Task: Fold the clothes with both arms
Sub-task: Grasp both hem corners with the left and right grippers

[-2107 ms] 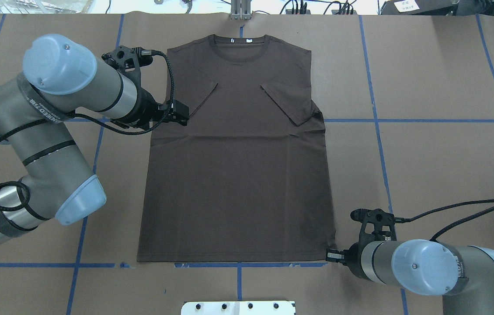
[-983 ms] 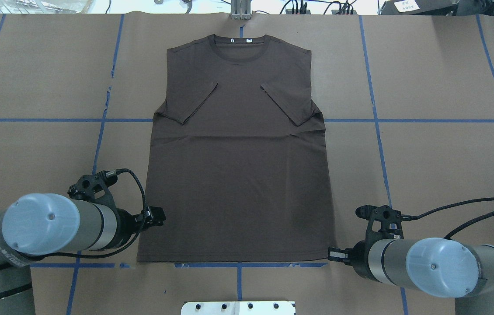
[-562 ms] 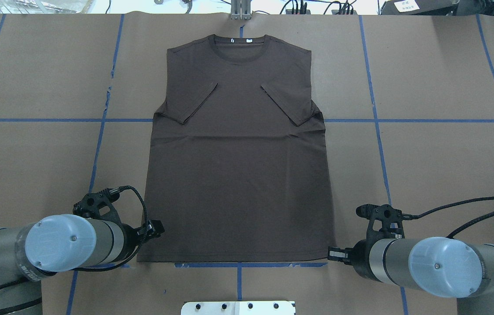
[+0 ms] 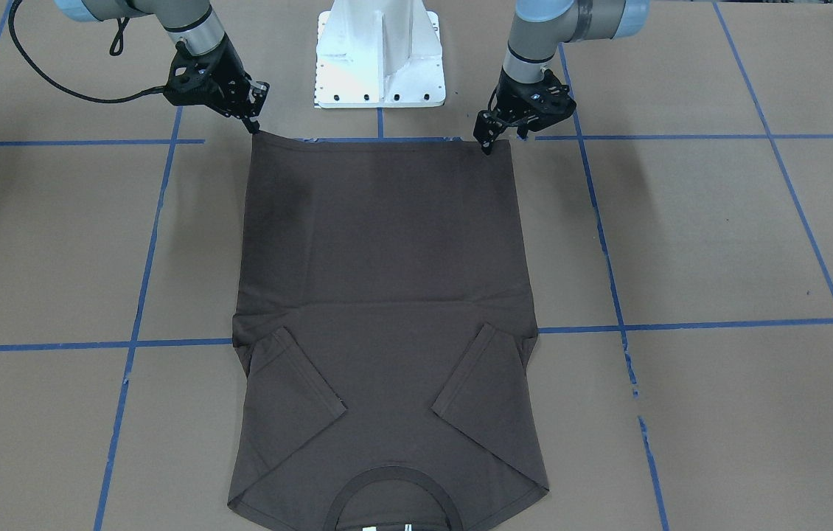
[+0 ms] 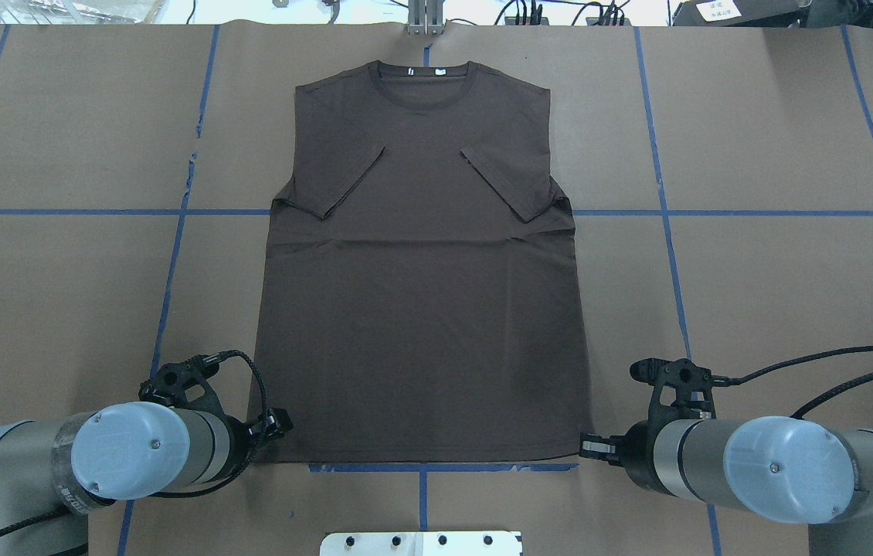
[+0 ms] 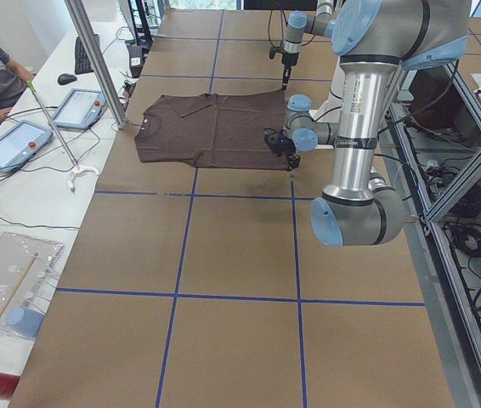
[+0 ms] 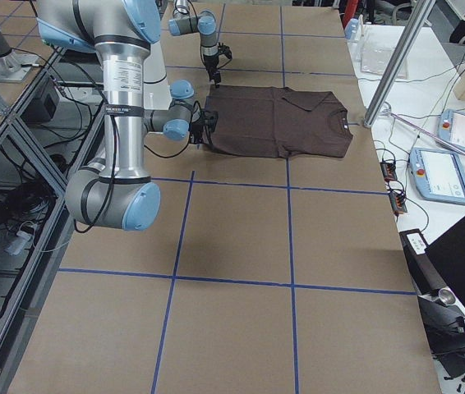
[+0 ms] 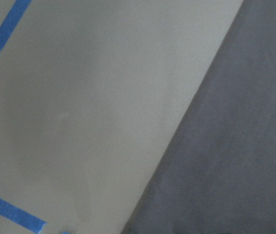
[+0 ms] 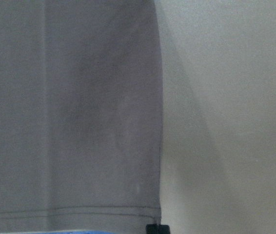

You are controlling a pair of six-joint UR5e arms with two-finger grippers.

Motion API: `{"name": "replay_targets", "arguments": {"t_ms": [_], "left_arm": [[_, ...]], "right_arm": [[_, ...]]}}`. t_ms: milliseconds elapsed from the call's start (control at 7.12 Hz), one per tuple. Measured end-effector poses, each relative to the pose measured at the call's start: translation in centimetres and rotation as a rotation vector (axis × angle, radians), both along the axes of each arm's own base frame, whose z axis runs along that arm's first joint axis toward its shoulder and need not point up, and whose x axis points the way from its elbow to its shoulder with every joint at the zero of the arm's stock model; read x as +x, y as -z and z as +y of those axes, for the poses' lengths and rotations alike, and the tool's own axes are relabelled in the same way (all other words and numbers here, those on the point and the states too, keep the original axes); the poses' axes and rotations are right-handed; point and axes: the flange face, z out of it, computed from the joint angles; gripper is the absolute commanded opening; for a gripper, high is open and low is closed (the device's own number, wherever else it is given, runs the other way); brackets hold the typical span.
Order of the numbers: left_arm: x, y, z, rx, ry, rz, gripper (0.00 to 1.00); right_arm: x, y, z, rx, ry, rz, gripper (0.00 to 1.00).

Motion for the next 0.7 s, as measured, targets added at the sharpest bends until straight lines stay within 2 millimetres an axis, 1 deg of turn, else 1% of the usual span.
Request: {"name": "replay_targets", "arguments": {"t_ms": [281,421,562,702], "left_arm": [[0.29,-0.03,0.07,-0.003,0.005,-0.002,0.73],[0.39,-0.17,0.08,-0.004,0.006,-0.007,0.65],[0.55,-0.22,0.07,-0.006,0.006,-0.018,0.56],[0.7,-0.12,0.04,-0.009,0.007,-0.032,0.33]], "right_arm": [[0.23,-0.02,-0.32,-0.005,-0.002,0.0,0.0],[0.4,0.0,-0.55,-0.011,-0.002,-0.002,0.0],[0.53,-0.02,-0.73,-0.014,-0.003,-0.002,0.0],[0.68,-0.03,-0.93,-0.015,-0.006,-0.002,0.0]]}}
